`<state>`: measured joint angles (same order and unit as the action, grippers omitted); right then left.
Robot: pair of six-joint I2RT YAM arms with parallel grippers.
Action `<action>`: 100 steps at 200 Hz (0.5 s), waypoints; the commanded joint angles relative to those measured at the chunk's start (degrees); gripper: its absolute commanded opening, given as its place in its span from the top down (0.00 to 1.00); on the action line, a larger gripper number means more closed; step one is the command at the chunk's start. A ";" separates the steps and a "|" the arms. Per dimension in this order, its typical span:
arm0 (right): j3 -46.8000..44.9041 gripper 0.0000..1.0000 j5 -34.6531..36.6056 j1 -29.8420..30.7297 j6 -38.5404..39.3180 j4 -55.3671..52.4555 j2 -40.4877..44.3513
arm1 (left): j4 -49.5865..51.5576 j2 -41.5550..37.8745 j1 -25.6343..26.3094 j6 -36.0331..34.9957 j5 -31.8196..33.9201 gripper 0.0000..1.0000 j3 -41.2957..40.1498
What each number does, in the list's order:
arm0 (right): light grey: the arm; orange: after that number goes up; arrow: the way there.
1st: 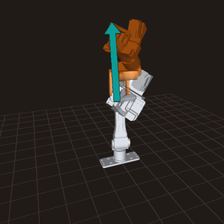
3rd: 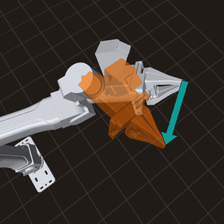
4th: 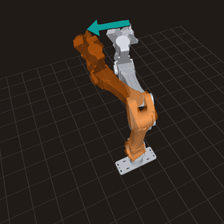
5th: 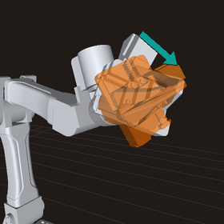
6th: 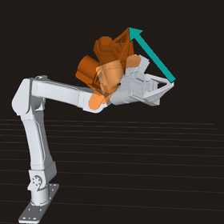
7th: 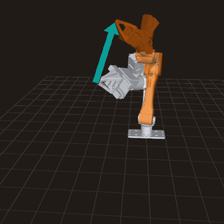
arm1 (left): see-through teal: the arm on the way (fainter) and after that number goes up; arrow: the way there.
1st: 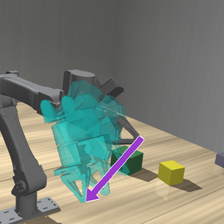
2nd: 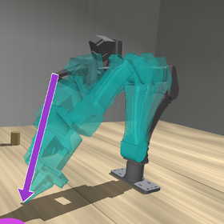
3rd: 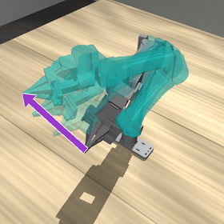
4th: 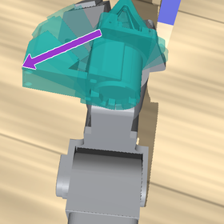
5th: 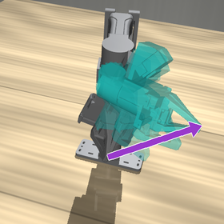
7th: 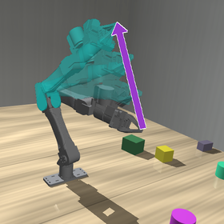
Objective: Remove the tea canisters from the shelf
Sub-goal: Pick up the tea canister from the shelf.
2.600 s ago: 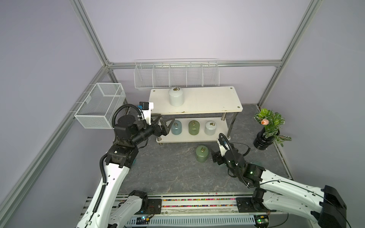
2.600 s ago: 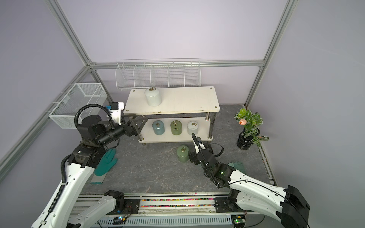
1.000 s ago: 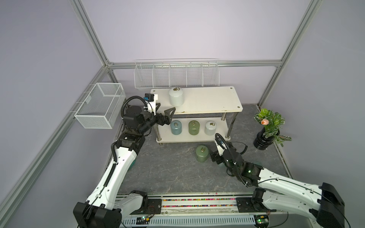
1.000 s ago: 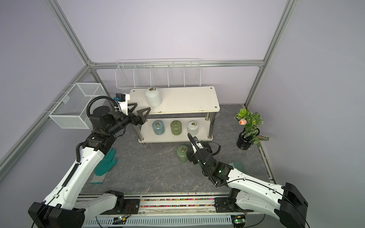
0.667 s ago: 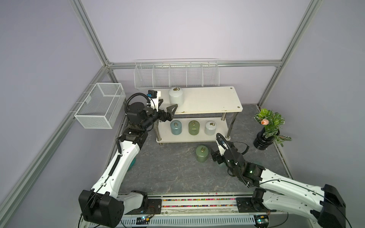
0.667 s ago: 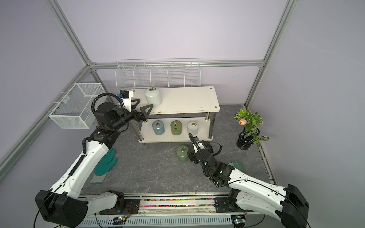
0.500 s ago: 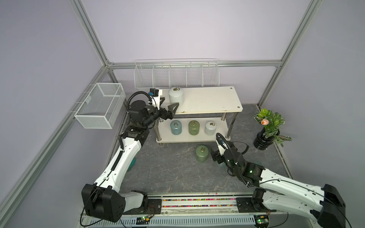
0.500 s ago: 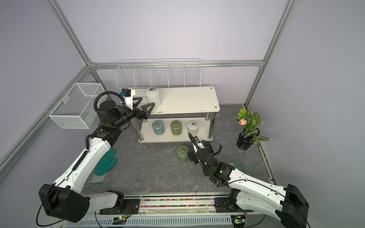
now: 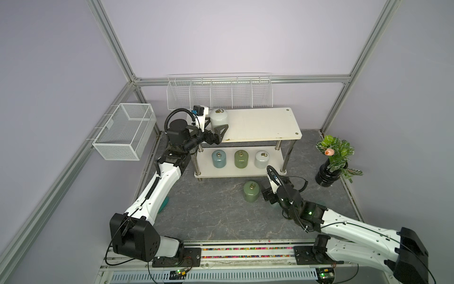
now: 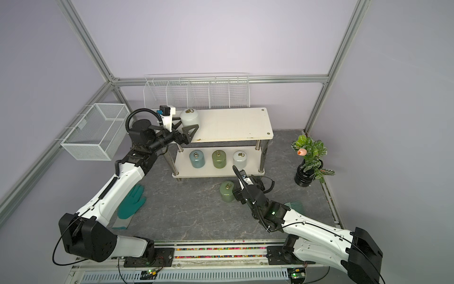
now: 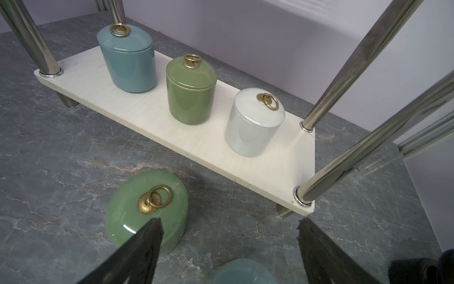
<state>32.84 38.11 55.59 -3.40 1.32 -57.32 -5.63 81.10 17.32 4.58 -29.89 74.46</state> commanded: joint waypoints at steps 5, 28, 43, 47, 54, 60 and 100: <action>0.72 0.11 0.48 -0.26 -0.15 0.68 -0.25 | 0.38 2.11 0.57 -0.87 -1.04 0.00 1.99; 0.73 0.11 0.39 -0.40 -0.22 0.62 -0.27 | 0.44 3.51 0.89 -0.89 -1.21 0.00 3.01; 0.82 0.11 0.34 -0.48 -0.29 0.52 -0.35 | 0.22 4.10 1.05 -1.06 -1.22 0.00 3.42; 0.84 0.11 0.37 -0.46 -0.35 0.51 -0.32 | 0.34 4.23 1.15 -1.16 -1.15 0.00 3.49; 0.84 0.11 0.39 -0.48 -0.38 0.46 -0.25 | 0.35 4.43 1.15 -1.21 -1.08 0.00 3.68; 0.89 0.11 0.39 -0.56 -0.38 0.45 -0.27 | 0.40 4.63 1.22 -1.32 -1.10 0.00 3.84; 0.82 0.11 0.30 -0.80 -0.55 0.26 -0.36 | 0.55 6.14 1.36 -1.61 -1.24 0.00 4.89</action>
<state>32.84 38.11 55.22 -3.42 1.32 -57.34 -6.79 85.54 18.28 3.79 -30.11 78.00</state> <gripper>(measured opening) 0.889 0.998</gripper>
